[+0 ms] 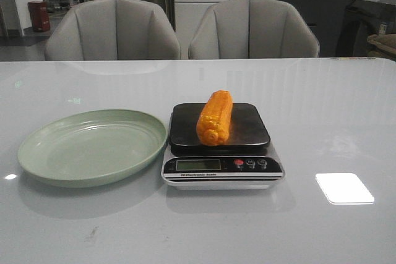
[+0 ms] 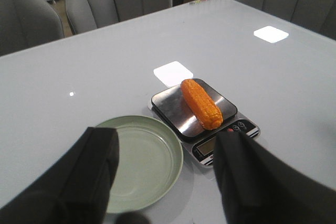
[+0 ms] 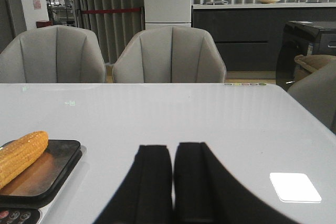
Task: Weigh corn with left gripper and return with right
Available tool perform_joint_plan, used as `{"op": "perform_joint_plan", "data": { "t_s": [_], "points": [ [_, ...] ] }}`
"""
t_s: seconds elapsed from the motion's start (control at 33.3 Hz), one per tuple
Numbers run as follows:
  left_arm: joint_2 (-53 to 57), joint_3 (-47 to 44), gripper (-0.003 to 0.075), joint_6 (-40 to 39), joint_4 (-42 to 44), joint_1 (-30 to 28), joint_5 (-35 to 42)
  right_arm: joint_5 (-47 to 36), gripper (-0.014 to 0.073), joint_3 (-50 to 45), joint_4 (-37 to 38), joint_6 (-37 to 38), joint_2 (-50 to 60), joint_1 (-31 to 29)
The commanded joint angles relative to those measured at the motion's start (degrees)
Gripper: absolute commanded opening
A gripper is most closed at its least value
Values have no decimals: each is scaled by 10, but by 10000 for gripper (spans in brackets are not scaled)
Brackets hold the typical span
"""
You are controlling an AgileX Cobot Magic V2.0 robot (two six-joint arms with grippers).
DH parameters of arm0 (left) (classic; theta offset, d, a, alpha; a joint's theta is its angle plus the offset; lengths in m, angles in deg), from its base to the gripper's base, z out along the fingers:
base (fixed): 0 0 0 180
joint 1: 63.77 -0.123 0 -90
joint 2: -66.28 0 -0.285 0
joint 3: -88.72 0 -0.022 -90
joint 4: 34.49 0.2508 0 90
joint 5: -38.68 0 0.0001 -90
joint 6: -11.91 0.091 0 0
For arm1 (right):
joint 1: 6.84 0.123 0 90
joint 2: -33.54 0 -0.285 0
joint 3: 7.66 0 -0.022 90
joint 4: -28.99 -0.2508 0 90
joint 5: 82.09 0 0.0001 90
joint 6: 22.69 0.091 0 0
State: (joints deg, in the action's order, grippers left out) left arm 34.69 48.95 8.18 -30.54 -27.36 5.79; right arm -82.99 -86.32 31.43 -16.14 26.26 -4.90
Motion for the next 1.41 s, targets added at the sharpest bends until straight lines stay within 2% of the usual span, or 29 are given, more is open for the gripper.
{"op": "perform_joint_plan", "data": {
  "t_s": [0.0, 0.12, 0.24, 0.36, 0.39, 0.75, 0.96, 1.14, 1.38],
  "points": [
    [58, -17, 447, 0, 14, -1, 32, -48, 185, -6, 9, -6, 11, -4],
    [134, -59, 406, 0, 23, -1, 27, -48, 185, -6, 9, -6, 11, -4],
    [195, -100, 283, 0, 25, -1, 27, -48, 185, -6, 9, -6, 11, -4],
    [224, -130, 118, 0, 25, -1, 27, -48, 185, -6, 9, -6, 11, -4],
    [227, -135, 108, 0, 25, -1, 27, -48, 185, -6, 9, -6, 11, -4],
    [228, -155, 114, 0, 25, -1, 41, -65, 185, -6, 9, -6, 11, -4],
    [228, -155, 114, 0, 25, -1, 40, -128, 185, 4, 9, -5, 11, -2],
    [228, -155, 114, 0, 25, -1, 40, -88, 185, 64, 9, -5, -16, -2],
    [228, -155, 114, 0, 25, -1, 40, 9, 185, 180, 9, -5, -128, -2]
  ]
}}
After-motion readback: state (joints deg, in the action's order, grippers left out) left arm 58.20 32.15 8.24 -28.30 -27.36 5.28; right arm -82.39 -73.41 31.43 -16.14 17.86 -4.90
